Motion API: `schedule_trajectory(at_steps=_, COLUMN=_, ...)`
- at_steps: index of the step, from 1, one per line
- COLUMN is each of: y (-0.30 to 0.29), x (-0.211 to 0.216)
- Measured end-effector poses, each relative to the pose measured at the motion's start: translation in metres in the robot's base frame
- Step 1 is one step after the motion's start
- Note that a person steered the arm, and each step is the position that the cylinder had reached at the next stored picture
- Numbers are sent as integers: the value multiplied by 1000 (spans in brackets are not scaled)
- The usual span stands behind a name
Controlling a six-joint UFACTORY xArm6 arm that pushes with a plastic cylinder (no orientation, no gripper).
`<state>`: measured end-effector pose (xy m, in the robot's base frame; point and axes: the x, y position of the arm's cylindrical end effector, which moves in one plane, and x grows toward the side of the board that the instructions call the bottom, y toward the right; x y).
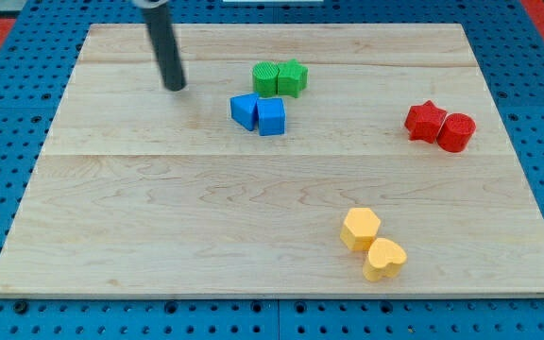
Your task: Slide the green blocks to the top of the red blocks
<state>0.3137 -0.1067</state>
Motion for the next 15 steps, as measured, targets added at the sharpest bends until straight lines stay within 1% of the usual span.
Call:
schedule_trajectory(at_steps=1, y=76, x=3)
schedule_trajectory(at_steps=2, y=102, x=-13)
schedule_trajectory(at_steps=3, y=115, x=-17)
schedule_trajectory(at_steps=4, y=159, x=-17)
schedule_trajectory(at_steps=5, y=190, x=-9)
schedule_trajectory(at_steps=6, y=176, x=15)
schedule_trajectory(at_steps=7, y=150, x=2)
schedule_trajectory(at_steps=8, y=177, x=-36)
schedule_trajectory(at_steps=9, y=244, x=-20)
schedule_trajectory(at_steps=10, y=282, x=-5)
schedule_trajectory(at_steps=12, y=280, x=-11)
schedule_trajectory(at_steps=13, y=253, x=24)
schedule_trajectory(at_steps=14, y=225, x=32)
schedule_trajectory(at_steps=15, y=192, x=52)
